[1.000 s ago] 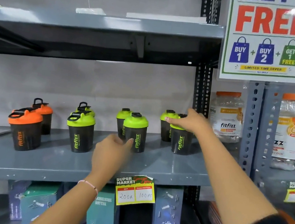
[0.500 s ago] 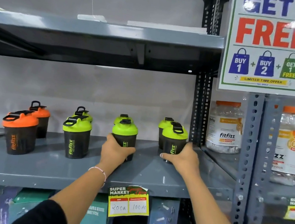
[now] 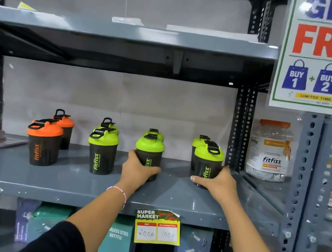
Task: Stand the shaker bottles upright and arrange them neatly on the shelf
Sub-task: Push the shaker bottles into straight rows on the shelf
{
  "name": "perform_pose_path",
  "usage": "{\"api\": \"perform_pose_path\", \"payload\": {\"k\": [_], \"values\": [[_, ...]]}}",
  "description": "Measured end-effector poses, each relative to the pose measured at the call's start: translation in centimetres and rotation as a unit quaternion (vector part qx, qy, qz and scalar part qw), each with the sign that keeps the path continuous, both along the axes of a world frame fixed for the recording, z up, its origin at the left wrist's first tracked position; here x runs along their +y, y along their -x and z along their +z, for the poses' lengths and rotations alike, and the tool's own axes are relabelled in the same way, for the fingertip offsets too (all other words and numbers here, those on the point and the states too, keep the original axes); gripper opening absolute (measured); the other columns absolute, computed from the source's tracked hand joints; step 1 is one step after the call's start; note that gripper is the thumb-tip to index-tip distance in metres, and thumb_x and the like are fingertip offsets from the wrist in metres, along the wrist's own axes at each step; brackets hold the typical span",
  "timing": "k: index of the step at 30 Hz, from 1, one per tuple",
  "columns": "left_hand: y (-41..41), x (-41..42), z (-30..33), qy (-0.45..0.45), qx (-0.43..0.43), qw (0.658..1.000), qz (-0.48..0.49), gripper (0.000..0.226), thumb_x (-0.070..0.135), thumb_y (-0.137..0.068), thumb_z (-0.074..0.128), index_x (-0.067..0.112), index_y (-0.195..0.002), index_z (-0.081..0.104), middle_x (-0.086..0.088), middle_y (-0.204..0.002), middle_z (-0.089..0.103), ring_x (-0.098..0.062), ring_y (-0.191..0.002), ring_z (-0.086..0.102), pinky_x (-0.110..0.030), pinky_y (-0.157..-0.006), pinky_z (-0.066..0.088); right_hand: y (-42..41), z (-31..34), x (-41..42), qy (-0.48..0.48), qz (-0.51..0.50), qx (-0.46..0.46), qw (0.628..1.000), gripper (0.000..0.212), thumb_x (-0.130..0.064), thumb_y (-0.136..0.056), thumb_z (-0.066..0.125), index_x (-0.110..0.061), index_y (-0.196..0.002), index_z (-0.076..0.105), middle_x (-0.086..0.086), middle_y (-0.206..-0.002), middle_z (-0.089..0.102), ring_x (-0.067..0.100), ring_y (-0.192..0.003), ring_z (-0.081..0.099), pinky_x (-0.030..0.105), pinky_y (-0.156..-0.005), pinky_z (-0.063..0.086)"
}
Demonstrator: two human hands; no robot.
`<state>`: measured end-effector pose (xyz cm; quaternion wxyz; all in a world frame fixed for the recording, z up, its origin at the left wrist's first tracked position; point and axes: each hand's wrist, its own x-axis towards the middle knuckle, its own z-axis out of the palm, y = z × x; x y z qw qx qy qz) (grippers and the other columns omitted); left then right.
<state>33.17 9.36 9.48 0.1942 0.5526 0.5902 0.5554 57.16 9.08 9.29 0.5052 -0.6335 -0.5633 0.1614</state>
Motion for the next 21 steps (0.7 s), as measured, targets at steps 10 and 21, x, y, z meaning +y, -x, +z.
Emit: {"api": "perform_pose_path", "payload": {"k": [10, 21], "values": [[9.7, -7.0, -1.8, -0.079, -0.062, 0.993, 0.054, 0.032, 0.036, -0.069, 0.085, 0.021, -0.086, 0.063, 0.0, -0.067, 0.072, -0.018, -0.069, 0.069, -0.038, -0.071, 0.054, 8.0, -2.1, -7.8, -0.155, 0.033, 0.111, 0.981, 0.042, -0.03, -0.074, 0.084, -0.024, -0.106, 0.057, -0.003, -0.105, 0.064, 0.019, -0.101, 0.064, 0.029, -0.085, 0.049], [28.7, -2.2, 0.1, -0.015, -0.077, 0.984, 0.163, 0.135, 0.03, -0.043, 0.099, 0.012, -0.148, 0.016, -0.019, -0.146, 0.037, -0.036, -0.133, 0.04, -0.049, -0.11, 0.034, 29.4, -0.1, 0.2, -0.003, 0.174, 0.079, 0.981, 0.126, -0.036, -0.05, 0.095, -0.007, -0.15, 0.023, 0.01, -0.147, 0.042, 0.027, -0.133, 0.046, 0.04, -0.106, 0.043]]}}
